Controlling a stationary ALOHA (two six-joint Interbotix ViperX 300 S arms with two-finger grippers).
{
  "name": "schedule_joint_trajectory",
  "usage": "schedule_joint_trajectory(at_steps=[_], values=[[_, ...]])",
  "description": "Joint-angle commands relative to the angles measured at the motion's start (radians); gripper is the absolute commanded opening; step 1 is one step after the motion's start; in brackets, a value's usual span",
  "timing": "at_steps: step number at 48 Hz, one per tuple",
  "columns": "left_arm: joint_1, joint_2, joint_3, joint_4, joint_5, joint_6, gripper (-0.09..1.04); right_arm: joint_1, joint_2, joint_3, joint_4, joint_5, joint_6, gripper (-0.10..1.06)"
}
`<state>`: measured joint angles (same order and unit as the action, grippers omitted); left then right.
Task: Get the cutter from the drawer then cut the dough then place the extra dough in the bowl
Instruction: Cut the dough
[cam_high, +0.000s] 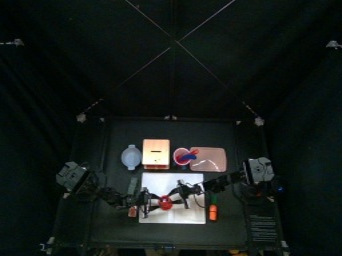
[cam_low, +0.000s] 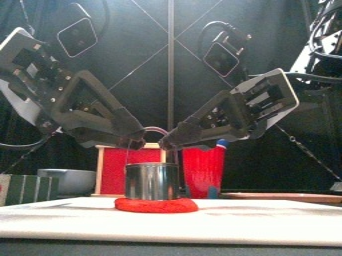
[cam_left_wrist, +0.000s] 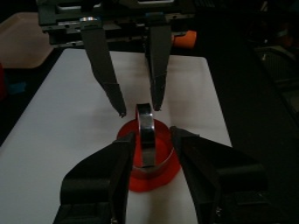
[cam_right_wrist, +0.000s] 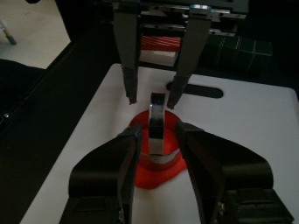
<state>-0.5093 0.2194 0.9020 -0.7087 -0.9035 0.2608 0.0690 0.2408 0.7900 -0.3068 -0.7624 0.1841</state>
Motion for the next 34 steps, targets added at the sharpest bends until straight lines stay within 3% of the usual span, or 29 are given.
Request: schedule_joint_trajectory(at_steps=[1,19,34], values=[[-0.002,0.006,-0.023,-0.005,-0.005,0.003,0.77,-0.005,-0.014,-0.017,0.000,-0.002,0.002,0.75],[0.006,0.025,-0.020,-0.038,-0.003,0.009,0.77,0.003,-0.018,-0.037,-0.008,0.017,0.000,0.75],[0.006,0.031,-0.015,-0.063,-0.003,0.012,0.76,0.015,-0.018,-0.060,-0.003,0.109,0.005,0.75]])
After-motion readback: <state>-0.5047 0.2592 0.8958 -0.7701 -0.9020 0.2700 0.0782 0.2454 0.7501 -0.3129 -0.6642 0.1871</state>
